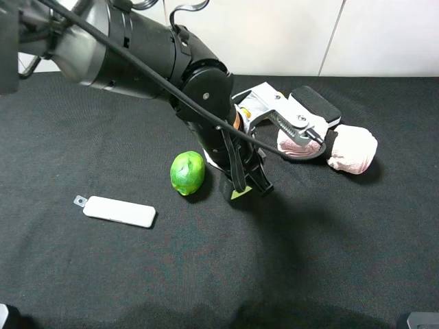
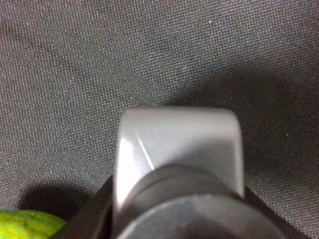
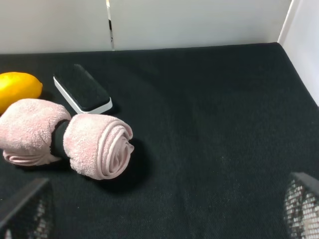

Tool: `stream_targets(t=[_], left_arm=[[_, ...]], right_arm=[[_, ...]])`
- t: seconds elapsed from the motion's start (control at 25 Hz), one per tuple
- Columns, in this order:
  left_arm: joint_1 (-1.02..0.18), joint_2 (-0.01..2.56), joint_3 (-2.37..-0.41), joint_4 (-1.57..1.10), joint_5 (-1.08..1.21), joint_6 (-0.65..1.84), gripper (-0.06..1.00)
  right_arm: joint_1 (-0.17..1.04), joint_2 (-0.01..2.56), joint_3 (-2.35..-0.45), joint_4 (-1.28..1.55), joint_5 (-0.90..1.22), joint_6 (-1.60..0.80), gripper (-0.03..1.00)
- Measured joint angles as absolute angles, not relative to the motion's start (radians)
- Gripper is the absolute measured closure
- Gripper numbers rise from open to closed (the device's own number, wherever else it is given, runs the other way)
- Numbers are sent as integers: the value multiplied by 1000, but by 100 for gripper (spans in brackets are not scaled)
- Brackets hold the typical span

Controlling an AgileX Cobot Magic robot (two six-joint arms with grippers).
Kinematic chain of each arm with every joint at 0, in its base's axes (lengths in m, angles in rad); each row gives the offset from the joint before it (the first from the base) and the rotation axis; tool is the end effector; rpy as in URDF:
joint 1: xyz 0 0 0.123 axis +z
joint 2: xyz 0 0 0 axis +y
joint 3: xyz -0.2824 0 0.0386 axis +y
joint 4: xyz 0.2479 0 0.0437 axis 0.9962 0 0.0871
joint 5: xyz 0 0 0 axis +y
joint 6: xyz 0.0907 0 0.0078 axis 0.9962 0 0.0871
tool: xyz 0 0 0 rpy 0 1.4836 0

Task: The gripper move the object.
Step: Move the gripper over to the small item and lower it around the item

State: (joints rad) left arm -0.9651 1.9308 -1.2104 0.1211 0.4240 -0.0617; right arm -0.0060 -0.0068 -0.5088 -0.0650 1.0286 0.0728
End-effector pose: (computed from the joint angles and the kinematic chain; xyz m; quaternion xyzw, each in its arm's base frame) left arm 0.2289 -0.3226 0.1639 0.4637 0.8481 -0.0913 0.2395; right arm -0.0058 -0.0050 0.2823 0.0341 0.8394 -0.0144 0.5422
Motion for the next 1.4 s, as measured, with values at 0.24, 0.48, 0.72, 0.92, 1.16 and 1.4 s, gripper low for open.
stream_targets(t=[0.24,0.48,0.72,0.92,1.16,1.4], left_arm=[[-965,1931,-1210,121,397,-62,49],[-965,1931,-1210,122,374,-62,49],[-965,1931,-1210,122,373,-62,49],[-965,1931,-1210,122,369,-62,49],[-965,1931,-1210,122,356,-62,49],[-965,1931,-1180,122,330,-62,49]], right_arm=[[-6,-7,-509,-65,1029,73,27],[-6,-7,-509,-65,1029,73,27],[-6,-7,-509,-65,1029,73,27],[-6,-7,-509,-65,1029,73,27],[-6,-7,-509,-65,1029,73,27],[-6,-7,-509,-65,1029,73,27]])
